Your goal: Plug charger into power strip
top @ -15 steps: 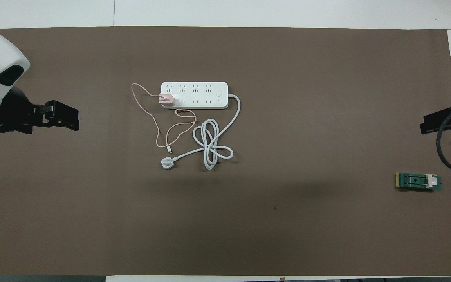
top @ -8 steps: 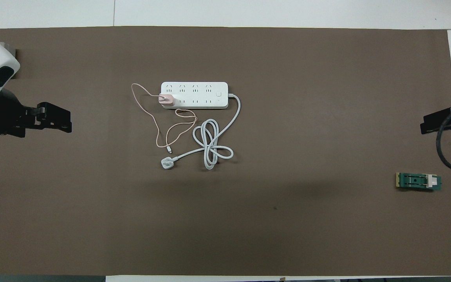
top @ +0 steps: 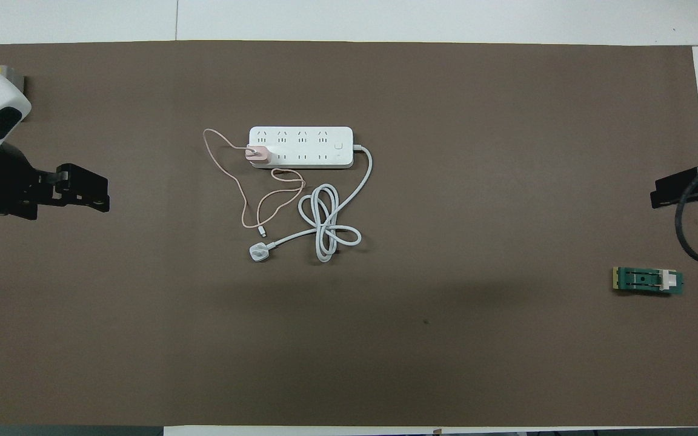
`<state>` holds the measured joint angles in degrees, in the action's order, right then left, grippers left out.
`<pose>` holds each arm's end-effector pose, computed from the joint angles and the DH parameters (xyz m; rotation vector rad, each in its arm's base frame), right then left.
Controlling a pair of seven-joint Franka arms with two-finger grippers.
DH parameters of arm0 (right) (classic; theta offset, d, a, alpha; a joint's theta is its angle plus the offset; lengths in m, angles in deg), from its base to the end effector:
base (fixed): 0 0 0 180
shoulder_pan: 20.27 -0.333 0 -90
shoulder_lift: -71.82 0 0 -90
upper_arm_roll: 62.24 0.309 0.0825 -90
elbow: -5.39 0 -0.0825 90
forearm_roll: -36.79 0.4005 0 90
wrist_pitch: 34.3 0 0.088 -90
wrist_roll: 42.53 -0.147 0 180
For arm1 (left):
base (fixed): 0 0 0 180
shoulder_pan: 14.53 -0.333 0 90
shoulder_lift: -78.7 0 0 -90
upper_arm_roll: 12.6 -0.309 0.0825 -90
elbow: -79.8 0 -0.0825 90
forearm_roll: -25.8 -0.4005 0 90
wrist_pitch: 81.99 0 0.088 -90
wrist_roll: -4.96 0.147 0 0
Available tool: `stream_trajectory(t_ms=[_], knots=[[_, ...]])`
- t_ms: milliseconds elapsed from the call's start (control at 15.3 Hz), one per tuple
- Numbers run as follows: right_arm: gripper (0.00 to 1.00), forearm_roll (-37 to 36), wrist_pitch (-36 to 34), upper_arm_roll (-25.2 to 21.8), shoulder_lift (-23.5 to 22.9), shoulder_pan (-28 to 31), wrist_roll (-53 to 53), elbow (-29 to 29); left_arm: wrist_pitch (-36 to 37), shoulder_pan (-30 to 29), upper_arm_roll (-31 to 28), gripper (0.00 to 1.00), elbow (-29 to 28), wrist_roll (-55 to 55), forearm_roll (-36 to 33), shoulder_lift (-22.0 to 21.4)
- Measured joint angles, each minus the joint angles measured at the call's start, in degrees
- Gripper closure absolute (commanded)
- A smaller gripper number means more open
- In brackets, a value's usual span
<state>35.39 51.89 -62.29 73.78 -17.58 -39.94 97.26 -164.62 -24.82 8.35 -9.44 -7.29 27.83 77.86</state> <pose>0.5497 -0.0300 0.5754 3.1185 -0.0054 -0.1029 0.5383 -0.1083 0.5813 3.1277 0.0396 -0.1653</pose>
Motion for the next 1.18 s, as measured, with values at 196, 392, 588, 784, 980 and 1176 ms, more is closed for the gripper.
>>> stream_trajectory(t_ms=[196, 392, 588, 784, 980, 1176], knots=[[0.0, 0.0, 0.0, 0.0, 0.0, 0.0, 0.0, 0.0, 0.8, 0.0, 0.0, 0.0, 0.0, 0.0, 0.0, -0.1], [0.0, 0.0, 0.0, 0.0, 0.0, 0.0, 0.0, 0.0, 1.0, 0.0, -0.1, 0.0, 0.0, 0.0, 0.0, -0.1], [0.0, 0.0, 0.0, 0.0, 0.0, 0.0, 0.0, 0.0, 1.1, -1.3, -0.4, 0.0, 0.0, -0.1, 0.0, -0.1], [0.0, 0.0, 0.0, 0.0, 0.0, 0.0, 0.0, 0.0, 1.2, -2.1, -0.7, 0.0, 0.0, -0.1, 0.0, -0.1], [0.0, 0.0, 0.0, 0.0, 0.0, 0.0, 0.0, 0.0, 1.3, -1.5, -1.0, 0.0, -0.2, -0.1, 0.0, 0.6], [0.0, 0.0, 0.0, 0.0, 0.0, 0.0, 0.0, 0.0, 1.3, 3.8, -7.0, 0.0, -0.3, -0.1, 0.0, 1.0]])
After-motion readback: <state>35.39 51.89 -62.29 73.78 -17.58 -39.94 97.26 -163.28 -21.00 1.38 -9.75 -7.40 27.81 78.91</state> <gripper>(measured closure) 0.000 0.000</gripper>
